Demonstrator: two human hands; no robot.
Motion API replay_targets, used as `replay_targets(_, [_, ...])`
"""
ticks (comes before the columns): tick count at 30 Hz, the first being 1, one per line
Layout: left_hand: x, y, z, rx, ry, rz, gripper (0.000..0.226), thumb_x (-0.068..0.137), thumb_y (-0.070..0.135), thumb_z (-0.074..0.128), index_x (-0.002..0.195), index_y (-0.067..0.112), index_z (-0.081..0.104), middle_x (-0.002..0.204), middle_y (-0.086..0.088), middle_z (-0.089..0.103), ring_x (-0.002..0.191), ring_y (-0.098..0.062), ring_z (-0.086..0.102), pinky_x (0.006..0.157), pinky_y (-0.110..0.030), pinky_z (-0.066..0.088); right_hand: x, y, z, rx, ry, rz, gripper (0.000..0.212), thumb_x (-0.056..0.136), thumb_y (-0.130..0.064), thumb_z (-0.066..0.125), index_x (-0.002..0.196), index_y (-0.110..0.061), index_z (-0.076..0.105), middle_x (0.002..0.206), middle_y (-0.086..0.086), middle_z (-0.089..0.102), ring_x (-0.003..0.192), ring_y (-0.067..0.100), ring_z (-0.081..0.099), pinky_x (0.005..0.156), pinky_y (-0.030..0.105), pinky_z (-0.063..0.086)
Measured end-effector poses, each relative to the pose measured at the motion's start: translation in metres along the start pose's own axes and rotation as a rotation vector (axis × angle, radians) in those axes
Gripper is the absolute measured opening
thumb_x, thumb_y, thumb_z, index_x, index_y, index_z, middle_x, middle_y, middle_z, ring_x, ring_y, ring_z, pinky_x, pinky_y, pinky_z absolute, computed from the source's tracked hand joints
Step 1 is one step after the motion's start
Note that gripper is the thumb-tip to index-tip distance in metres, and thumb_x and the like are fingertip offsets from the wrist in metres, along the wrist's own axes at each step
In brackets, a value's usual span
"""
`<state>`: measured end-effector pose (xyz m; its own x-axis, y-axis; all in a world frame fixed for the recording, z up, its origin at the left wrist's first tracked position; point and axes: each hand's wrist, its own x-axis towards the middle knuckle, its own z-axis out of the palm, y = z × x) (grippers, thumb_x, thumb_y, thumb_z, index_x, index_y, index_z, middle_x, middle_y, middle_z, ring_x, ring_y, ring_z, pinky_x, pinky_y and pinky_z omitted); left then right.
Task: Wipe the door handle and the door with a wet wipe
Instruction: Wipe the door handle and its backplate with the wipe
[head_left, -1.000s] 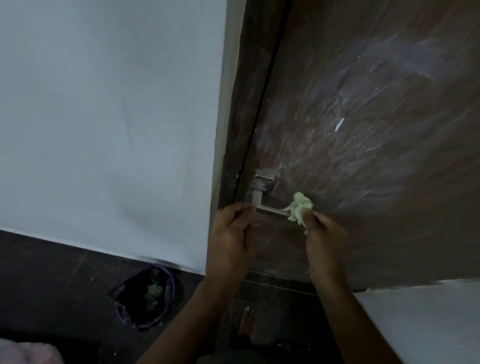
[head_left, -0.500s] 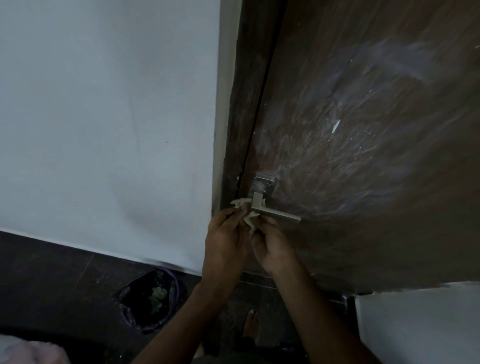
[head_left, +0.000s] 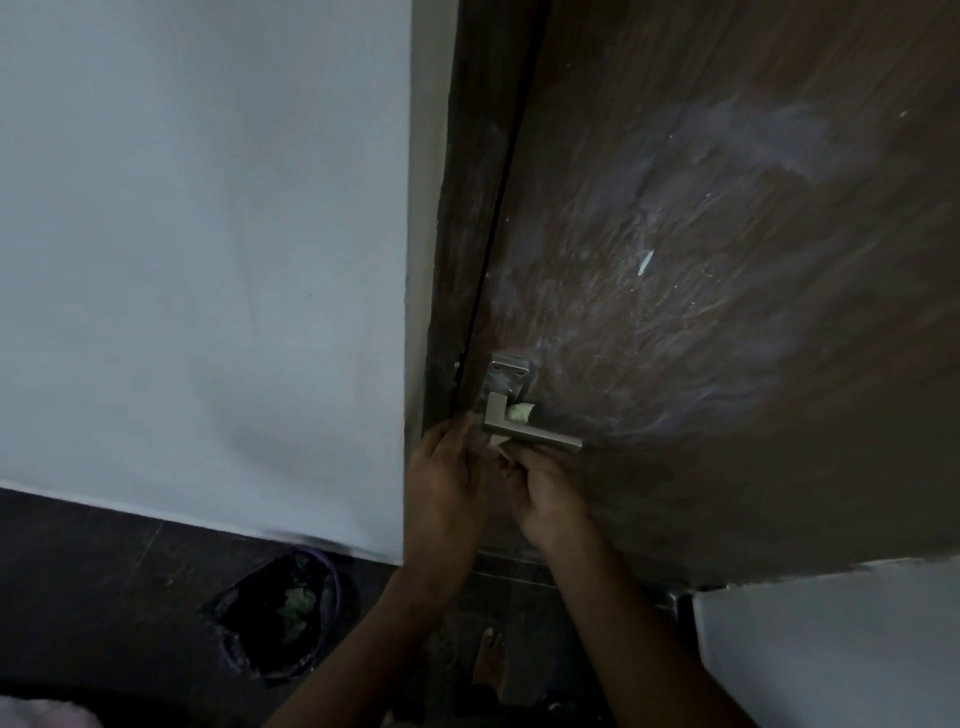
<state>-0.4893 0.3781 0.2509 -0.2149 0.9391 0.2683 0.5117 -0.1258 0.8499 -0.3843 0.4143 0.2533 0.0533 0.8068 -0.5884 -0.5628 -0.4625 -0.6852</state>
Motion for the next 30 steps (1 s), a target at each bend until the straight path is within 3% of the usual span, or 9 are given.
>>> replay_targets(3, [0.001,-0.009,0.006,-0.050,-0.069,-0.075,0.034,0.100,0.015,0.051,0.131,0.025,0.059,0.117,0.017,0.059,0.098,0.013,0.054,0.087,0.002,0.039,-0.008,0.003,-0.013,-0.154,-0.097,-0.025,0.020,0.092,0.005,0.056,0.093,-0.004,0.074,0.085,0.006,0.078,0.076,0.013,0.074,0.061,0.020,0.058])
replay_targets(7, [0.003,-0.015,0.009,-0.282,-0.305,-0.198,0.014,0.100,0.030,0.054,0.105,0.030,0.067,0.094,0.009,0.073,0.087,-0.003,0.069,0.076,-0.034,0.059,-0.013,0.002,-0.016,-0.474,-0.153,-0.044,0.028,0.095,0.006,0.050,0.095,-0.006,0.075,0.086,0.007,0.077,0.077,0.013,0.072,0.066,0.024,0.057])
replay_targets(9, [0.005,-0.014,0.007,-0.280,-0.280,-0.191,0.013,0.096,0.029,0.061,0.096,0.037,0.072,0.088,0.018,0.074,0.084,0.002,0.069,0.072,-0.021,0.056,-0.015,0.002,-0.013,-0.533,-0.128,-0.085,0.028,0.094,0.007,0.050,0.092,-0.007,0.075,0.081,0.004,0.076,0.073,0.010,0.071,0.063,0.019,0.056])
replay_targets(12, [0.009,-0.013,0.005,-0.299,-0.131,-0.268,0.015,0.089,0.032,0.070,0.088,0.047,0.070,0.084,0.034,0.071,0.083,0.012,0.067,0.069,-0.002,0.046,-0.017,0.008,-0.008,-0.461,-0.127,-0.149,0.022,0.094,0.002,0.055,0.097,-0.006,0.076,0.086,0.004,0.079,0.080,0.009,0.074,0.065,0.014,0.056])
replay_targets(17, [0.009,-0.010,0.008,-0.588,-0.063,-0.477,0.018,0.088,0.036,0.070,0.102,0.026,0.076,0.094,0.007,0.078,0.092,-0.009,0.073,0.087,-0.036,0.058,-0.011,0.011,-0.005,-0.244,-0.082,-0.221,0.021,0.085,-0.005,0.073,0.106,-0.002,0.073,0.100,0.010,0.078,0.093,0.016,0.075,0.069,0.015,0.056])
replay_targets(20, [0.008,-0.013,0.009,-0.586,-0.070,-0.489,0.026,0.091,0.038,0.066,0.115,0.028,0.072,0.105,0.009,0.076,0.102,-0.008,0.070,0.092,-0.041,0.057,-0.006,0.011,-0.004,-0.177,-0.019,-0.187,0.009,0.084,-0.006,0.074,0.093,-0.008,0.075,0.087,0.003,0.079,0.082,0.014,0.074,0.062,0.016,0.056])
replay_targets(22, [0.008,-0.014,0.009,-0.504,-0.077,-0.433,0.021,0.093,0.034,0.065,0.112,0.040,0.071,0.103,0.016,0.075,0.100,-0.002,0.070,0.089,-0.034,0.059,0.000,0.009,-0.003,-0.040,0.038,-0.088,0.008,0.088,-0.001,0.067,0.090,-0.007,0.072,0.080,0.004,0.078,0.078,0.016,0.072,0.061,0.021,0.058])
replay_targets(25, [0.009,-0.009,0.007,-0.398,-0.060,-0.342,0.031,0.091,0.031,0.067,0.101,0.060,0.066,0.097,0.037,0.069,0.094,0.015,0.065,0.078,-0.005,0.052,0.006,0.004,0.003,0.191,0.019,0.097,0.015,0.097,-0.002,0.055,0.101,-0.002,0.069,0.089,0.012,0.075,0.080,0.019,0.071,0.057,0.024,0.061])
replay_targets(30, [0.011,-0.012,0.011,-0.454,-0.029,-0.344,0.033,0.087,0.020,0.071,0.108,0.045,0.072,0.099,0.028,0.073,0.097,0.008,0.068,0.079,-0.005,0.050,0.002,0.005,-0.004,0.296,-0.117,0.142,0.036,0.093,0.009,0.042,0.127,0.009,0.057,0.107,0.021,0.067,0.092,0.027,0.068,0.088,0.036,0.056])
